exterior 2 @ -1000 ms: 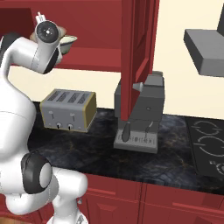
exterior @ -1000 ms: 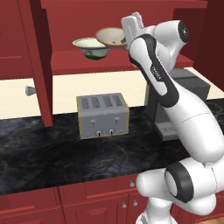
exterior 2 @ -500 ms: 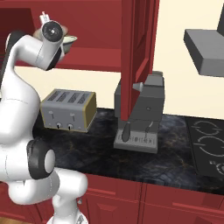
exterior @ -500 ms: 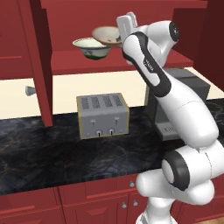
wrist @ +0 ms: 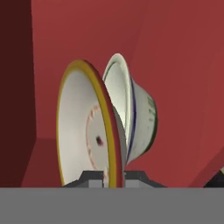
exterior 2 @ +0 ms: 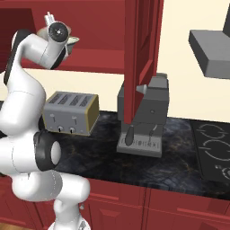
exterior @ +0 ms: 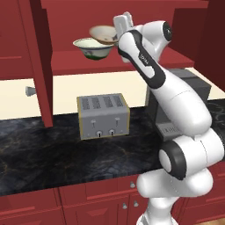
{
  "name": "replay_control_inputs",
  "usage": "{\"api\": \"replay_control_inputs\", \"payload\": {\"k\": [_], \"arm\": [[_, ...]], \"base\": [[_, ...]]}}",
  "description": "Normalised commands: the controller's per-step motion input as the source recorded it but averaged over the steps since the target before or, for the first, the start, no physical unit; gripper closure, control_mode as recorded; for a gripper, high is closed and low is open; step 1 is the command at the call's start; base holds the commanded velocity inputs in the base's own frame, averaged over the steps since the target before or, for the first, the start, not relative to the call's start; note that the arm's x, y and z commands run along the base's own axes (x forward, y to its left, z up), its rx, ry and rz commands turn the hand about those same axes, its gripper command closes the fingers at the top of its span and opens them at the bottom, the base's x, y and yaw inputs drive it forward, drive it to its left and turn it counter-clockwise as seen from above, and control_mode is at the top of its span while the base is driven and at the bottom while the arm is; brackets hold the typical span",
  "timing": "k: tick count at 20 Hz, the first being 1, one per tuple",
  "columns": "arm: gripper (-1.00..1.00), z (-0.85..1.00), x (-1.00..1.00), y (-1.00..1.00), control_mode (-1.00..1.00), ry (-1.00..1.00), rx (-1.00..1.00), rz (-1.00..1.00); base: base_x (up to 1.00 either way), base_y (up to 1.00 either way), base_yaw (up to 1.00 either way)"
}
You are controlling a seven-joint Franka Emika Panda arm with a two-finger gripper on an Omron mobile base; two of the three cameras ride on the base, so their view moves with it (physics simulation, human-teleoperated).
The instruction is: Pick up the bowls on the counter and stack them on top of one another in the open cabinet. Place the smaller bowl on top of the larger bowl.
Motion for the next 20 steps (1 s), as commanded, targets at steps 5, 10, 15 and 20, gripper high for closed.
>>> {"api": "replay_control_inputs", "payload": {"k": [5, 10, 15, 20], "arm": [[1.0, -0.04, 0.32, 0.08, -1.0, 0.0, 0.02, 0.01], [1.0, -0.04, 0.34, 0.11, -1.0, 0.01, 0.0, 0.01], [1.0, 0.0, 0.35, 0.11, -1.0, 0.0, 0.0, 0.0], [1.0, -0.02, 0.29, 0.09, -1.0, 0.04, 0.0, 0.0]], "base": [[0.0, 0.0, 0.0], [0.0, 0.0, 0.0], [0.0, 0.0, 0.0], [0.0, 0.0, 0.0]]}}
